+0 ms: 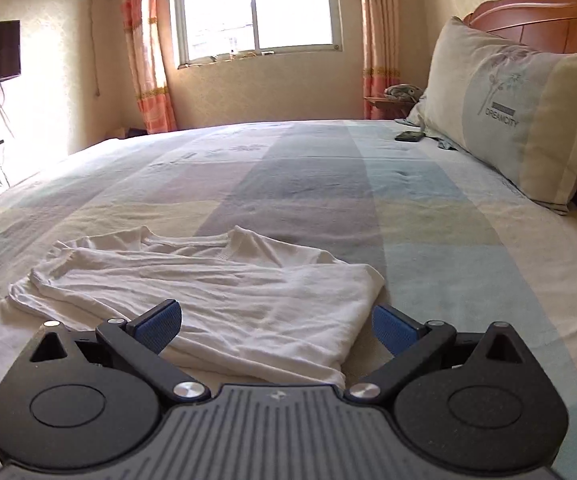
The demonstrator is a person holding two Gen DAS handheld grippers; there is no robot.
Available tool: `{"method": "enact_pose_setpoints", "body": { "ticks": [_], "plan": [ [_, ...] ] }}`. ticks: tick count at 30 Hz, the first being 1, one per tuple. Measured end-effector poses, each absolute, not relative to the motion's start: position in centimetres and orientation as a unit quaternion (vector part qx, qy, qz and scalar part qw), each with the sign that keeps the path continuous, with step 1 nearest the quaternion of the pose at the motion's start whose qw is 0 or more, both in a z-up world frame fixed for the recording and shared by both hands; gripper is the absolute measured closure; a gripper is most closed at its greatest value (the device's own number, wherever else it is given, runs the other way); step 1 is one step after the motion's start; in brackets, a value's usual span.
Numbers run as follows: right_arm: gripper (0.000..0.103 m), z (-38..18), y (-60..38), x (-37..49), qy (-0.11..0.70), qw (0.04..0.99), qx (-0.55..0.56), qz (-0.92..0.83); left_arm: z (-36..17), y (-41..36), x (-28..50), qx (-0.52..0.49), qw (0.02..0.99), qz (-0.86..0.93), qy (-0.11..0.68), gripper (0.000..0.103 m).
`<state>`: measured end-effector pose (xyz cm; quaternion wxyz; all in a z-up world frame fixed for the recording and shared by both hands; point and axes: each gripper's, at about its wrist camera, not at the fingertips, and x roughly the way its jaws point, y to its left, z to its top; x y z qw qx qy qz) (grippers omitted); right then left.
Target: Fold clothes
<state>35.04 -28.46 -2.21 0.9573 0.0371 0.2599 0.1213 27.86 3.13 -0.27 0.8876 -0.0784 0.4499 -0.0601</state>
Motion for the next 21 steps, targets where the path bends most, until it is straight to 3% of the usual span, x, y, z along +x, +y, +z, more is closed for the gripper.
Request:
{"method": "enact_pose_setpoints", "body": {
  "ticks": [7,16,21],
  "plan": [
    [0.000,-7.0,-28.4,37.8,0.317,0.938,0.048,0.130,0.3,3.1,26.0,-0.080,0.891,-0.033,0.446,0.006],
    [0.000,-3.8,-33.1,40.0,0.290,0.931,0.136,0.175,-0.2,1.4,25.0,-0.088,0.886,-0.022,0.455,0.006],
    [0.000,-6.1,-34.2,44.0,0.310,0.914,0.176,0.195,0.0,0.6,24.2,-0.081,0.884,-0.022,0.460,0.006]
  ]
}}
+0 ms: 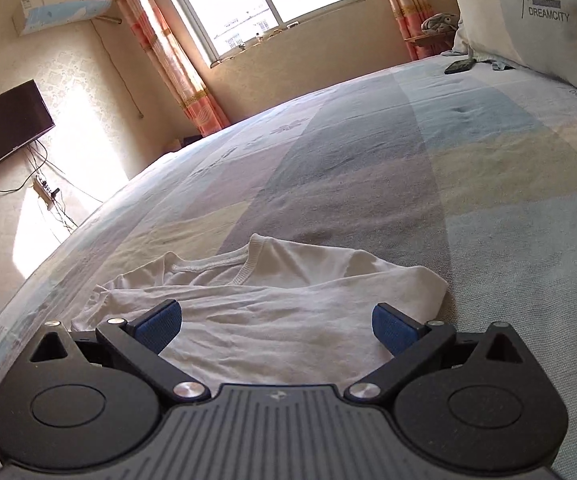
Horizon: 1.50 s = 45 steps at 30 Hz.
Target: Fold clothes
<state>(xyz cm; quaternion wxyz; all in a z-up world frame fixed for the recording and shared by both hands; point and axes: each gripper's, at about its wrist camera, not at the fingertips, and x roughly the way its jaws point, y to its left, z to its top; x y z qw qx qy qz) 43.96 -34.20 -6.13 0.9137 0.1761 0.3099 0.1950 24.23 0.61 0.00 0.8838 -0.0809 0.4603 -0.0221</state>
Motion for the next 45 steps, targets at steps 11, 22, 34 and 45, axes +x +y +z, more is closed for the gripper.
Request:
{"method": "enact_pose_setpoints", "body": {
  "ticks": [11,22,34,45],
  "plan": [
    [0.000,-4.7,-34.6,45.3,0.317,0.921,0.153,0.168,0.8,1.2,22.7,-0.062,0.886,-0.001,0.460,0.006],
    [0.000,-0.3,-31.2,38.0,0.324,0.920,0.067,0.209,0.7,2.4,23.2,-0.040,0.894,-0.020,0.446,0.005],
    [0.000,-6.2,-22.4,25.8,0.392,0.886,-0.108,0.225,-5.3,4.5,20.2,0.021,0.870,-0.097,0.482,0.002],
    [0.000,-3.6,-20.6,20.3,0.391,0.912,-0.006,0.123,-4.2,7.1,16.3,0.018,0.892,-0.180,0.415,0.002]
  ]
}}
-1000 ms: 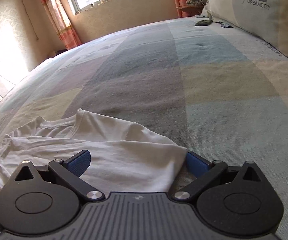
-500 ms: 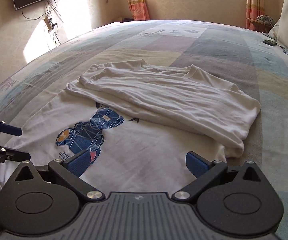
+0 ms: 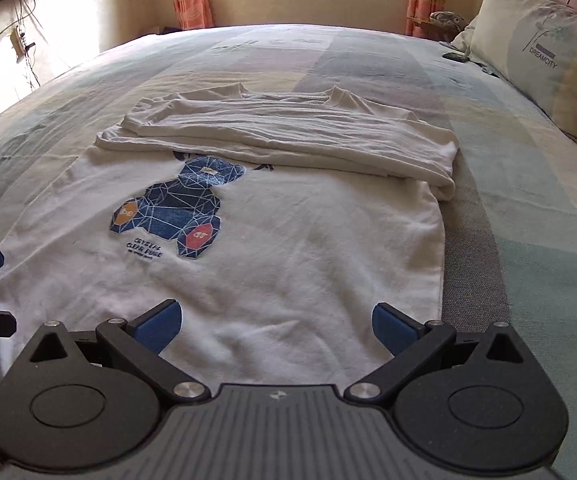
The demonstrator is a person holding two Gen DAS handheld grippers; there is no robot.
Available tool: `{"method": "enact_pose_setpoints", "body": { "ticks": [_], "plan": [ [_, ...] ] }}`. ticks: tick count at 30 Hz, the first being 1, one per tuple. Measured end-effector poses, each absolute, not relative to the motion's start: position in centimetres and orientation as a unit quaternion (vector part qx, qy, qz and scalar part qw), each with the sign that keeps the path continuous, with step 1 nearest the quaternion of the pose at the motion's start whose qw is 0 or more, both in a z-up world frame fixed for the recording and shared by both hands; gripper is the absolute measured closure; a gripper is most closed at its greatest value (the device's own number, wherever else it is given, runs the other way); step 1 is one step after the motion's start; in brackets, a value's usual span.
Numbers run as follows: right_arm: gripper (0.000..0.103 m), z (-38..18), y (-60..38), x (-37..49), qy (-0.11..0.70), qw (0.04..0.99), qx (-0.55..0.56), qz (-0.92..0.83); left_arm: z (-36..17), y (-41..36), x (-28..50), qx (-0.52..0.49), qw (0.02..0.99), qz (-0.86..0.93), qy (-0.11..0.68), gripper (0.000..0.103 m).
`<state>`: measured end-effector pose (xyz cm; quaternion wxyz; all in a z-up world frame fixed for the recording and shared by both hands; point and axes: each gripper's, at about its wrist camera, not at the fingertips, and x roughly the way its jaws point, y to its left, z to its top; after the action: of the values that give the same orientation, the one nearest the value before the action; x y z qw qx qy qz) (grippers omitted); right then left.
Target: Fold clothes
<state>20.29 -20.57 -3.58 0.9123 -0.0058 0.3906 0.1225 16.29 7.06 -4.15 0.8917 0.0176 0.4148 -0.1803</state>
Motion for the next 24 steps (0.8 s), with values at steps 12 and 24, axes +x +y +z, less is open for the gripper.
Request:
{"method": "enact_pose_setpoints", "body": {
  "ticks": [12,24],
  "plan": [
    [0.000,-7.8,-17.4,10.8,0.315,0.946,-0.026,0.072,-5.8,8.8,9.1,0.017,0.924,-0.182,0.337,0.001],
    [0.000,-8.6,-18.3,5.8,0.272,0.961,-0.015,0.047,-5.1,10.5,6.8,-0.004,0.942,-0.154,0.298,0.001]
  ]
}}
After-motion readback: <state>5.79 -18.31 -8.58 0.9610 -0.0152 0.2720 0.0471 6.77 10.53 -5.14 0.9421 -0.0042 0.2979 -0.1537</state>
